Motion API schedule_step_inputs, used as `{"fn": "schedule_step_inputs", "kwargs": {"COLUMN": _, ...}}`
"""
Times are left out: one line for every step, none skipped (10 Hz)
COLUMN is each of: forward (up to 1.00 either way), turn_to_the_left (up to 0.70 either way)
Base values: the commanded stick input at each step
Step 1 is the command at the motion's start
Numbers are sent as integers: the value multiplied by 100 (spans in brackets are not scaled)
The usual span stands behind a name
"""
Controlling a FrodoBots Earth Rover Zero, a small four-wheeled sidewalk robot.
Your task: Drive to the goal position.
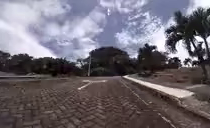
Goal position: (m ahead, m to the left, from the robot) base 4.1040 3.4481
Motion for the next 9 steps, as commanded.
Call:
{"fn": "schedule_step_inputs", "kwargs": {"forward": 100, "turn_to_the_left": 0}}
{"fn": "schedule_step_inputs", "kwargs": {"forward": 100, "turn_to_the_left": 0}}
{"fn": "schedule_step_inputs", "kwargs": {"forward": 100, "turn_to_the_left": 0}}
{"fn": "schedule_step_inputs", "kwargs": {"forward": 100, "turn_to_the_left": 0}}
{"fn": "schedule_step_inputs", "kwargs": {"forward": 100, "turn_to_the_left": 0}}
{"fn": "schedule_step_inputs", "kwargs": {"forward": 100, "turn_to_the_left": 0}}
{"fn": "schedule_step_inputs", "kwargs": {"forward": 100, "turn_to_the_left": 0}}
{"fn": "schedule_step_inputs", "kwargs": {"forward": 100, "turn_to_the_left": 0}}
{"fn": "schedule_step_inputs", "kwargs": {"forward": 100, "turn_to_the_left": 0}}
